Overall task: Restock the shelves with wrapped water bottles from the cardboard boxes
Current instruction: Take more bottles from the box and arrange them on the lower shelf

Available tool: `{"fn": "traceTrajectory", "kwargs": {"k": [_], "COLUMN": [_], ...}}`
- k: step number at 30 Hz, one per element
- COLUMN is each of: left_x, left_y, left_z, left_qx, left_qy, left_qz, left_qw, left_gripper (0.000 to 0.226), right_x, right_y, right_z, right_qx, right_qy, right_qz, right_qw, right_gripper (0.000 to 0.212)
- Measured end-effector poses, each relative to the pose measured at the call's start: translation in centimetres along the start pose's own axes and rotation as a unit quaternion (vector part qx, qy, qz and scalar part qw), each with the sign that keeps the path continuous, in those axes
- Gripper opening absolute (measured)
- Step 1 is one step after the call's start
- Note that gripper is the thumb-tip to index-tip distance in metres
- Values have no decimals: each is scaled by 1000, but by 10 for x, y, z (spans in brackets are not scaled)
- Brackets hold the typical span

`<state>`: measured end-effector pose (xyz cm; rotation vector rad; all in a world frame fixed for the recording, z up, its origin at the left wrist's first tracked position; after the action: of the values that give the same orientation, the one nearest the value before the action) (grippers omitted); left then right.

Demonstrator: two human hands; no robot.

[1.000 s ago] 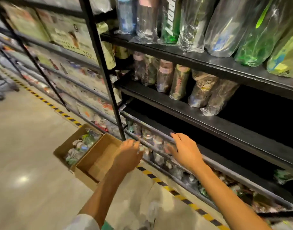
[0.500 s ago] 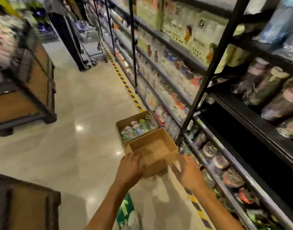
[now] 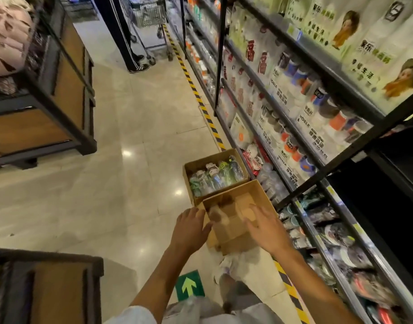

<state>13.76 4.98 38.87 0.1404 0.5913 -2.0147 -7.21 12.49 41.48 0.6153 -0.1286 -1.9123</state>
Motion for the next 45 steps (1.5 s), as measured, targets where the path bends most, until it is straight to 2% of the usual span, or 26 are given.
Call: {"fn": "traceTrajectory", "kwargs": {"k": [2, 5, 6, 7, 8, 9, 10, 11, 14, 16, 18, 25, 28, 32, 36, 38, 42, 45], "left_x": [33, 83, 100, 117, 133, 151, 168, 184, 239, 277, 318, 462, 519, 584, 631, 649, 676, 691], "left_y": [5, 15, 19, 22, 27, 33, 38, 44, 65, 83, 103, 174, 211, 259, 297, 304, 310, 312], "left_z": [0, 2, 2, 1, 0, -2, -3, -6, -18, -34, -58, -171, -236, -328, -421, -459, -509, -532], "left_qx": [-12, -16, -20, -21, -23, -26, -32, -40, -67, -87, -112, -176, -202, -255, -350, -346, -362, -429], "left_qy": [10, 33, 38, 44, 49, 54, 61, 68, 81, 99, 119, 188, 216, 225, 218, 223, 206, 166], "left_qz": [13, 37, 44, 51, 58, 64, 69, 75, 93, 107, 114, 115, 152, 208, 322, 337, 366, 418], "left_qw": [1000, 999, 998, 997, 997, 996, 995, 994, 990, 986, 980, 959, 943, 917, 853, 847, 832, 783], "left_gripper": [57, 59, 59, 59, 59, 58, 58, 58, 55, 52, 51, 52, 49, 46, 45, 46, 70, 90], "right_x": [39, 102, 128, 156, 177, 188, 205, 225, 283, 326, 365, 510, 571, 641, 694, 716, 750, 766], "right_y": [-4, -15, -24, -40, -48, -38, -26, -21, -10, -15, -18, -44, -65, -103, -144, -162, -187, -195], "right_z": [3, -12, -18, -23, -25, -24, -23, -21, -29, -54, -80, -199, -265, -353, -439, -475, -520, -540], "right_qx": [30, -3, 7, 85, 106, 59, 72, 74, 14, 18, 14, 86, 109, 110, 113, 121, 164, 174], "right_qy": [7, 65, 28, 9, -7, 22, 90, 83, 103, 124, 148, 184, 198, 195, 194, 185, 140, 137], "right_qz": [-18, 36, 71, 43, 15, 18, -17, -47, -32, -34, -48, -139, -181, -204, -206, -210, -225, -222], "right_qw": [999, 997, 997, 995, 994, 998, 993, 993, 994, 991, 988, 969, 957, 953, 952, 952, 950, 950], "right_gripper": [57, 67, 66, 59, 55, 56, 60, 60, 65, 68, 59, 61, 65, 60, 66, 71, 74, 89]}}
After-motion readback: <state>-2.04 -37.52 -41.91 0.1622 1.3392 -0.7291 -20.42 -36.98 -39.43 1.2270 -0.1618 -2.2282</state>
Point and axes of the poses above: each hand's wrist, its own x-axis towards the middle knuckle, its own z-axis out of the back of the hand, y = z × x, the point moved 7 cm from there along x, towards the middle knuckle, and after that the axes turned 3 degrees about -z, right-handed, at the moved point
